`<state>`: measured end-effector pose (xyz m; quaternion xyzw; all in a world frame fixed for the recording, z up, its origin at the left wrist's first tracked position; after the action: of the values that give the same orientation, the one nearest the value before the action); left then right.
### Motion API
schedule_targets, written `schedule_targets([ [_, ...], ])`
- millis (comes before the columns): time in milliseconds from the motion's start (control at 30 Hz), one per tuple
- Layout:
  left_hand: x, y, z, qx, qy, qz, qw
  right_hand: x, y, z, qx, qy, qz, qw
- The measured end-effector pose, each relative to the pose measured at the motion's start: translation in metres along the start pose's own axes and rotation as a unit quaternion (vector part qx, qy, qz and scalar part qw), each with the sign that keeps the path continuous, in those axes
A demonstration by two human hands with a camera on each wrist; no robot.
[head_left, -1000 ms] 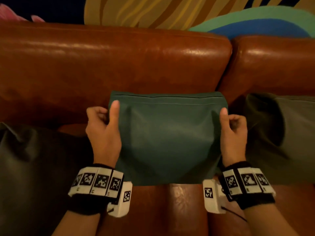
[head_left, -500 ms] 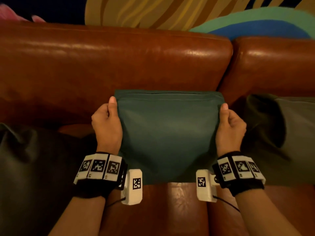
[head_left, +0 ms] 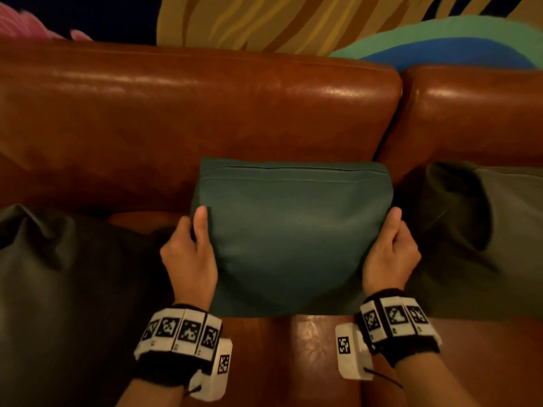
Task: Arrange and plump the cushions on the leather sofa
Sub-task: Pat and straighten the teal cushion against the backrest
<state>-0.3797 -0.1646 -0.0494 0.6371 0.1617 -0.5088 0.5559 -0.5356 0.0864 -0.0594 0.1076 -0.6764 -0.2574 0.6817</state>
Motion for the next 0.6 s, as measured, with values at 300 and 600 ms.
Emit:
schedule_targets([
  [300, 0.018, -0.008, 0.0, -0.015, 0.058, -0.083, 0.995, -0.01, 0.001, 0.011, -0.042, -0.061, 0.068, 0.995],
  [600, -0.063, -0.017, -0.019, -0.018, -0.349, 0.12, 0.929, 0.072, -0.033, -0.059, 0.113, 0.412, -0.077, 0.901],
])
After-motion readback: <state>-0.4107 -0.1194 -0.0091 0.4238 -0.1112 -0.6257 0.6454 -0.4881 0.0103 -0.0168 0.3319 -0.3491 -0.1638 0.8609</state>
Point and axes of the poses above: each hand's wrist, its own z-axis towards the middle knuckle, its own y-axis out of the back of the hand, x = y × z, the point moved 4 cm from there along z, towards the middle knuckle
